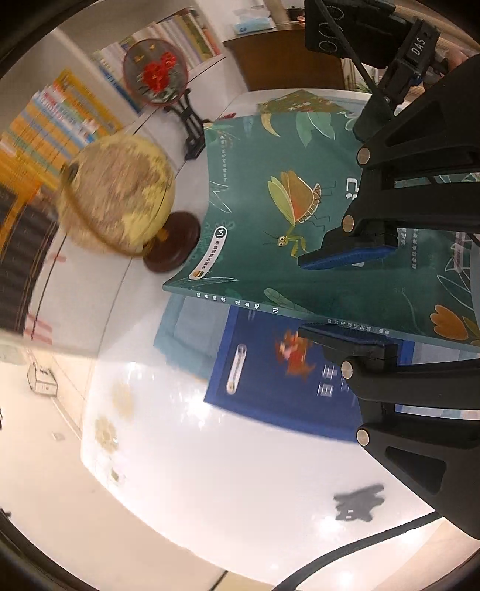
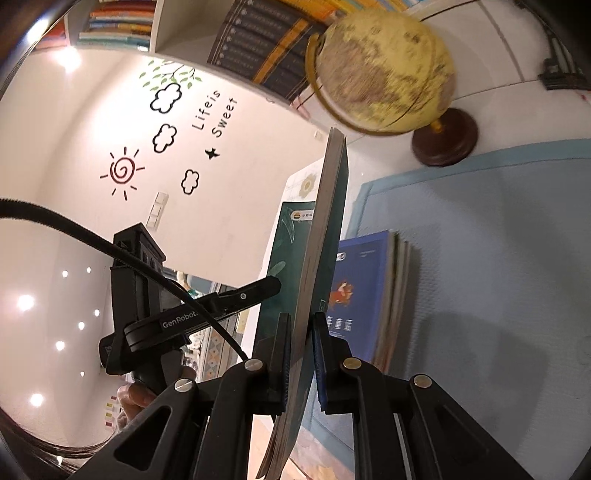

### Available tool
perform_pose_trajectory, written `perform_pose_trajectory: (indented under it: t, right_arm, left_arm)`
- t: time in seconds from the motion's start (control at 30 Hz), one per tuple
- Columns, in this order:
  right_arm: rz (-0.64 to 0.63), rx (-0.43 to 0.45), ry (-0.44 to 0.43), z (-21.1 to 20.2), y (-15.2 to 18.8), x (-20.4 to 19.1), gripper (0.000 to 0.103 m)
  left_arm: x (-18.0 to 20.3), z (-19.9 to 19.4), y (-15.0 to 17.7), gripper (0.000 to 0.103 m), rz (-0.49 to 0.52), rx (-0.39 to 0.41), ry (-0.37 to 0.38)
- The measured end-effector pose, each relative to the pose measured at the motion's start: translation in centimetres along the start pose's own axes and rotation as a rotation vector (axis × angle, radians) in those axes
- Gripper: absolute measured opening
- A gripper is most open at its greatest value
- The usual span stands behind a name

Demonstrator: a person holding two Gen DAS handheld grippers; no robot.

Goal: Organize books
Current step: 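Lower the dark-green book onto the blue book and open the left gripper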

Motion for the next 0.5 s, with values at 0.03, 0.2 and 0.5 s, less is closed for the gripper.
perform_pose_trajectory:
  t: [0.03,0.2,0.5]
  right_arm:
    - [0.006,-0.009,-0.002,0.7,-0.1,0.1,0.011]
    - [0.031,-0.052,-0.011,5.0,-0.3,0.4,0.011]
    - [0.057,-0.099,0.017,10.0,-0.9,1.3,0.012]
  left_arm:
    - [-0.7,0.1,-0.1,0.027,-0.01,-0.003,0.002]
    - [-4.3,1.2,-0.7,0.027,-0.046,-0.017,-0.004]
    - [-8.2,4.3,-1.5,0.027,-0.097,-0.059,0.001]
Point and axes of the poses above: each gripper's, at about its wrist camera, not at the fingertips, and z roughly the way its jaws point, x to its right, y to its underside, the point moved 2 cm from there along z, roughly the way its jaws point, and after that the axes turned 8 degrees about -x, right-handed, at the moved point
